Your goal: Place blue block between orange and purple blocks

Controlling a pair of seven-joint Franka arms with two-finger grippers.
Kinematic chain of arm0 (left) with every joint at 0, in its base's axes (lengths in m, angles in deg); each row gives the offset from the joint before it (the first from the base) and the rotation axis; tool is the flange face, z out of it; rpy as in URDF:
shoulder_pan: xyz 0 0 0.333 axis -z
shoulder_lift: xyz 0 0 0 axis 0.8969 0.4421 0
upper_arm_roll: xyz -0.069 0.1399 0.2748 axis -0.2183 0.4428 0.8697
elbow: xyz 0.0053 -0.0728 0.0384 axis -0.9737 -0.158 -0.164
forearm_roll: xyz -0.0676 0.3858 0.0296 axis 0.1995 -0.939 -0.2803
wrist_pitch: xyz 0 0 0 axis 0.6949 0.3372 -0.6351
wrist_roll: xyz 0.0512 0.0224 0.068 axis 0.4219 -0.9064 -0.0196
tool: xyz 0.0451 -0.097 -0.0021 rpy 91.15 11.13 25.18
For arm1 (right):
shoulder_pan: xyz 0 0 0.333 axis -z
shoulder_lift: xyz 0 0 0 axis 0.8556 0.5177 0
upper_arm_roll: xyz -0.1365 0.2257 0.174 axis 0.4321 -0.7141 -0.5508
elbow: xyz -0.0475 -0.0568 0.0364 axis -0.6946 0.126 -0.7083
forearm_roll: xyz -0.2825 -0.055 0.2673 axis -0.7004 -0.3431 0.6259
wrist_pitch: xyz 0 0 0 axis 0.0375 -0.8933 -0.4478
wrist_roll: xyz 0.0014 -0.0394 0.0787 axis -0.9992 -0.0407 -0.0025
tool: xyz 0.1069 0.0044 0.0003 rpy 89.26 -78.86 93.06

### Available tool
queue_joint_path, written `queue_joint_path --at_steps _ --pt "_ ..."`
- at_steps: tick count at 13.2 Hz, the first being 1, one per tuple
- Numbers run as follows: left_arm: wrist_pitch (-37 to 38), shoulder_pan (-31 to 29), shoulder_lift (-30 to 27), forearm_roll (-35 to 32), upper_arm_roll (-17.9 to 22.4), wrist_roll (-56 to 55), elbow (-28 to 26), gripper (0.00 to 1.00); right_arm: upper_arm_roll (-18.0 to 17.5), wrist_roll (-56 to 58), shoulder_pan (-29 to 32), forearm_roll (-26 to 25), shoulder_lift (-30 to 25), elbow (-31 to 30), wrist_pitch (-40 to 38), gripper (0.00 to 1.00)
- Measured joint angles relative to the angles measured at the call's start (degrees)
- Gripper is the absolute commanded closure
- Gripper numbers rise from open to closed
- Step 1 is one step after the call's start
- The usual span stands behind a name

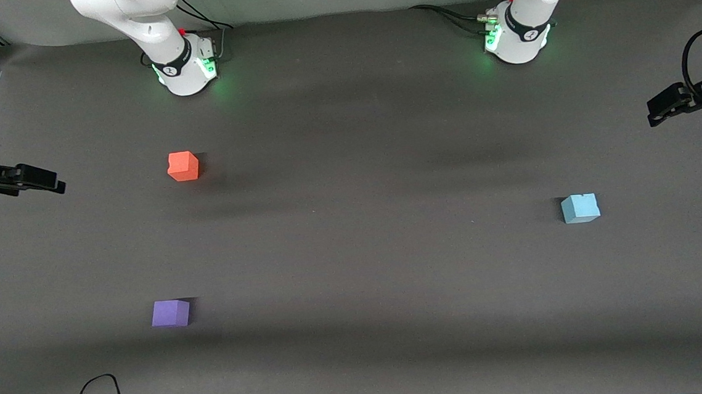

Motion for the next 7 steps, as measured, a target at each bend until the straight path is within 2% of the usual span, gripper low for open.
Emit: queue_joint_path --at_steps 3,7 --pt "0.0 -2.1 0.7 0.3 -2.0 3.1 0.6 0.00 2.4 0.0 0.3 0.0 -0.6 0.0 -2.5 0.00" --pt "1.0 -3.0 1.6 0.5 -2.4 3.9 0.7 0.00 4.2 0.0 0.3 0.0 -0.9 0.0 -3.2 0.00"
